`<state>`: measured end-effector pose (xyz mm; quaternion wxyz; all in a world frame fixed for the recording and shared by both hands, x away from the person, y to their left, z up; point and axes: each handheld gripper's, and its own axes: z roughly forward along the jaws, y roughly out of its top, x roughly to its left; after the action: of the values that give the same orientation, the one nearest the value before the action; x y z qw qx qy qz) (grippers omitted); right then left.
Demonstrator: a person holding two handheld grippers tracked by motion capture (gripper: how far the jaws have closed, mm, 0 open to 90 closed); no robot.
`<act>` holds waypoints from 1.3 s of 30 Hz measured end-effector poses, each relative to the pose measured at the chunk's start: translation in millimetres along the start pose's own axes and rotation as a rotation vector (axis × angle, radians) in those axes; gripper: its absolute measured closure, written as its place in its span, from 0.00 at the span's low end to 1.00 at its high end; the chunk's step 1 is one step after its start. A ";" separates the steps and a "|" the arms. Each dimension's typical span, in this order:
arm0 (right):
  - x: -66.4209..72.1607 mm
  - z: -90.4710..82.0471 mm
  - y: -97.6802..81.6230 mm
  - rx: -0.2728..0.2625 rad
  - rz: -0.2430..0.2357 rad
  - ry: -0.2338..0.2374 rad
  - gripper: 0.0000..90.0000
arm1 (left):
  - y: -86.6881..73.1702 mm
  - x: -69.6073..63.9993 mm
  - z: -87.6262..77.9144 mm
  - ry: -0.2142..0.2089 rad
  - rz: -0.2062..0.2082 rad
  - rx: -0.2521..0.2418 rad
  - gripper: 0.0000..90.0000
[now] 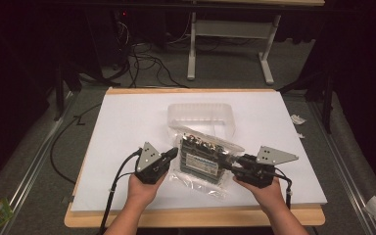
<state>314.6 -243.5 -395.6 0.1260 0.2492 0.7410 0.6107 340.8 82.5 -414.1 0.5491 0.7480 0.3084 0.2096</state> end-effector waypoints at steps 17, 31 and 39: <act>7.1 19.8 -5.7 0.102 -0.002 -0.061 0.84 | -18.8 20.2 -4.5 0.063 -0.022 0.083 0.77; 10.8 1.8 2.3 0.005 0.041 -0.085 0.85 | -52.9 52.0 -58.0 0.188 -0.030 0.209 0.43; 8.0 -16.6 8.7 -0.015 0.016 -0.132 0.85 | -55.6 61.3 -63.0 0.178 -0.078 0.191 0.38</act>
<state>301.6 -252.1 -382.6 0.1715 0.2941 0.7243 0.5995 331.1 180.0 -449.0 0.4535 0.7627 0.4034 0.2232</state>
